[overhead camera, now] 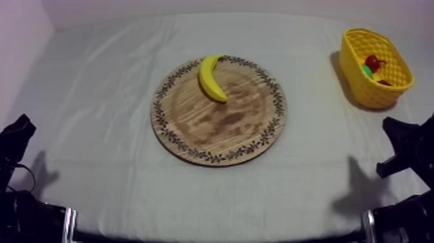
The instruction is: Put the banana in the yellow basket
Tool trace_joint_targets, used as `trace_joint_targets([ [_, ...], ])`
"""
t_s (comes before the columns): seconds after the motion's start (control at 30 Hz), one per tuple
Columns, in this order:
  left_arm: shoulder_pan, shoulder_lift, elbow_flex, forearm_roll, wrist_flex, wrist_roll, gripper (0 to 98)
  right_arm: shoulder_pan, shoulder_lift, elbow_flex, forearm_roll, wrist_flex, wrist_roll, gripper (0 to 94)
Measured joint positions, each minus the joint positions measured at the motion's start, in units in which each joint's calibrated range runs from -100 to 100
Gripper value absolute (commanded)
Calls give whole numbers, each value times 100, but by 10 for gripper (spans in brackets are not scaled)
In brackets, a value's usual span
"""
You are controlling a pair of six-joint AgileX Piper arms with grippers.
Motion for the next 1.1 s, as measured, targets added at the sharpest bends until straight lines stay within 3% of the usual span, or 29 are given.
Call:
trace_joint_targets([
  [0.4, 0, 0, 0, 0, 0, 0, 1, 0, 0, 0, 0, 10, -74, 7],
  [0.53, 0, 0, 0, 0, 0, 0, 1, 0, 0, 2, 0, 1, -26, 71],
  [0.67, 0, 0, 0, 0, 0, 0, 1, -43, 0, 2, -81, -99, -246, 61],
  [0.83, 0, 0, 0, 0, 0, 0, 1, -1, 184, -199, -304, -392, -541, 22],
  [0.93, 0, 0, 0, 0, 0, 0, 1, 109, 514, -615, -510, -704, -574, 10],
  [1.1, 0, 0, 0, 0, 0, 0, 1, 225, 1310, -1717, -857, -660, -534, 5],
])
